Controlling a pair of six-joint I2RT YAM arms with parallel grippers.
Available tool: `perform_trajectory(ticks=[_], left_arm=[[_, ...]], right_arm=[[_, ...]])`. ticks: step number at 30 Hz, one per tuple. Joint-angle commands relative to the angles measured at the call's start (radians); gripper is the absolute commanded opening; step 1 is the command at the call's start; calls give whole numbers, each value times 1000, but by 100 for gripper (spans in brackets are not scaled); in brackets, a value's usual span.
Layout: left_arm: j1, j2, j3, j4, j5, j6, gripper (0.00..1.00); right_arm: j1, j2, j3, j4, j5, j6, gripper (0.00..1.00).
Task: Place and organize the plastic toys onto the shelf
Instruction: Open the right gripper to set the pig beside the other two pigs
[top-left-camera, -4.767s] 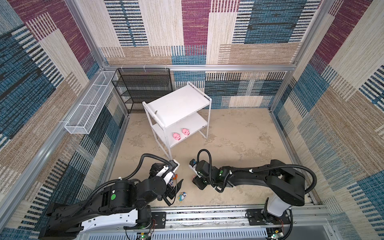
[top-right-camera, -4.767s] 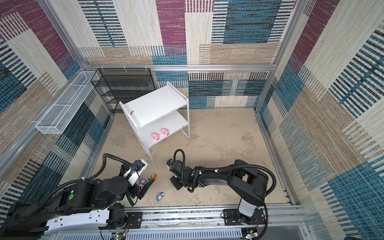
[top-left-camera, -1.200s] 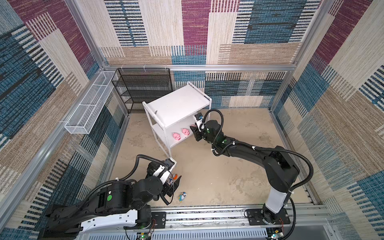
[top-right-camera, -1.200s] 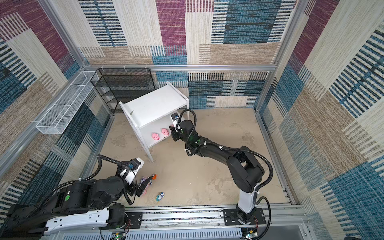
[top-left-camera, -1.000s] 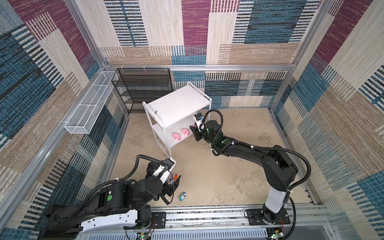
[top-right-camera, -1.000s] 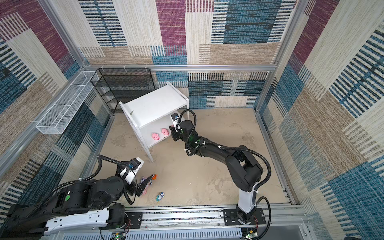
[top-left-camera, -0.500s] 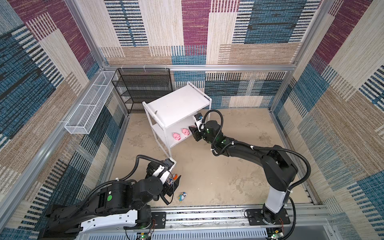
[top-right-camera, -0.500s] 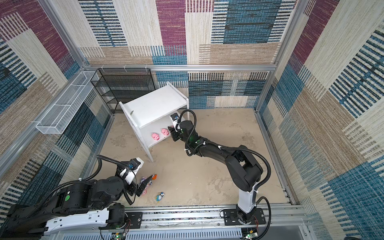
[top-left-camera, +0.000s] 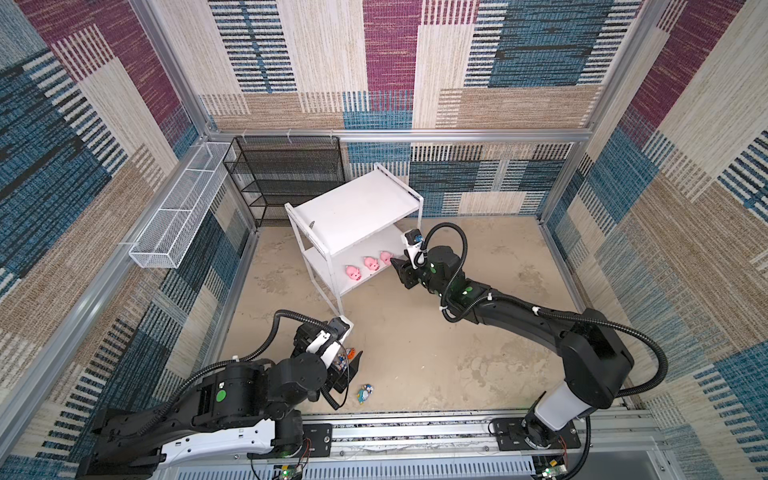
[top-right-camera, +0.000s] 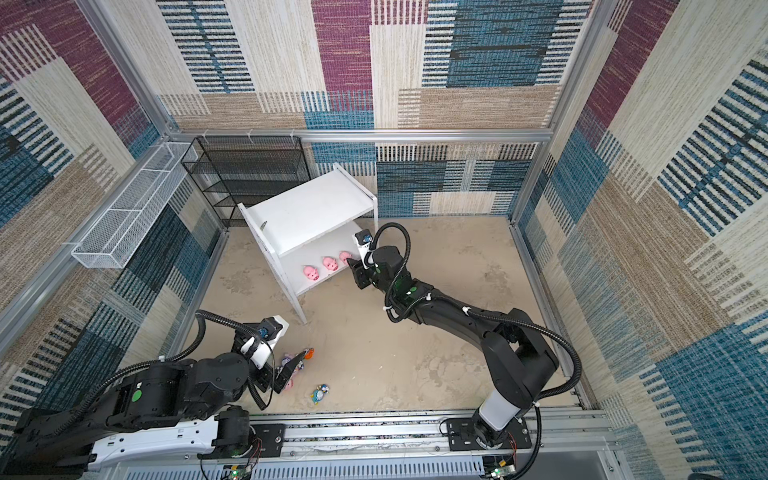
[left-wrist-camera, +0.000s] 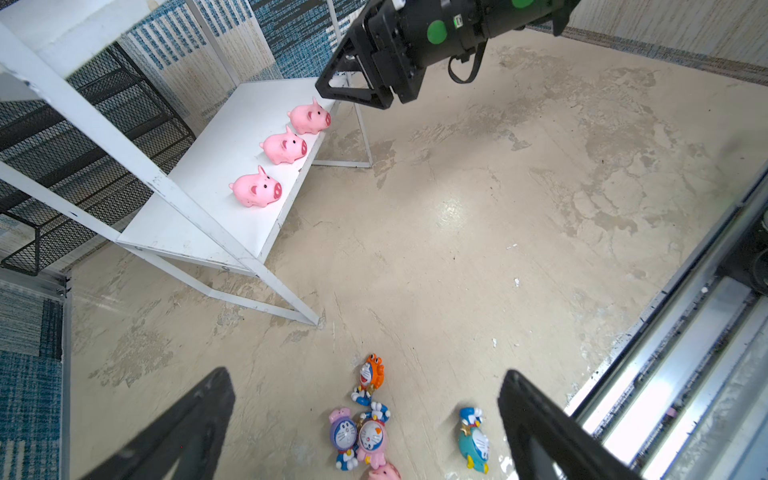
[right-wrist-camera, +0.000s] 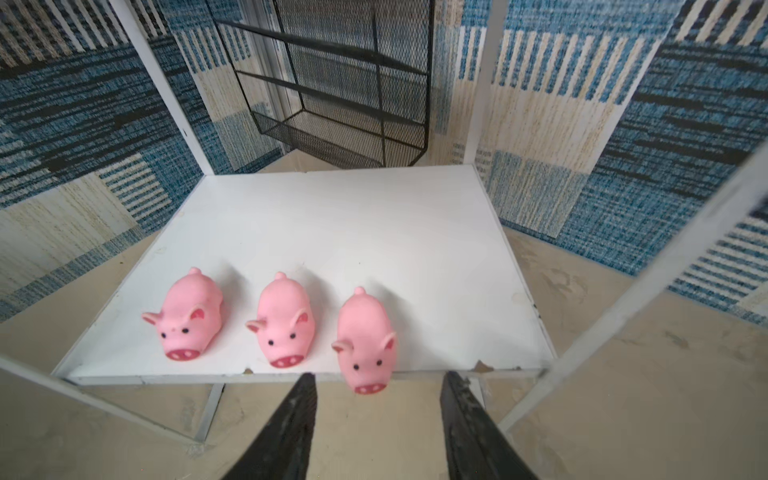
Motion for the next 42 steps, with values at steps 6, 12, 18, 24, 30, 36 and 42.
perform_trajectory(ticks=[6, 12, 18, 24, 30, 36, 42], left_arm=[[1, 1, -2, 39, 6, 27, 99], [1, -5, -2, 39, 3, 30, 99], [2, -6, -3, 39, 1, 33, 99], [1, -6, -4, 39, 1, 32, 99], [1, -10, -5, 37, -3, 33, 99], [1, -11, -6, 37, -5, 32, 99], [1, -14, -5, 36, -5, 29, 99]], right_arm=[[1, 22, -2, -39, -7, 34, 40], [0, 73, 37, -50, -2, 33, 40], [0, 97, 59, -46, 6, 25, 40], [-1, 113, 82, -49, 4, 11, 40], [-4, 129, 102, -49, 7, 0, 40], [-6, 138, 120, -46, -4, -8, 39], [-6, 148, 135, -46, -11, -12, 38]])
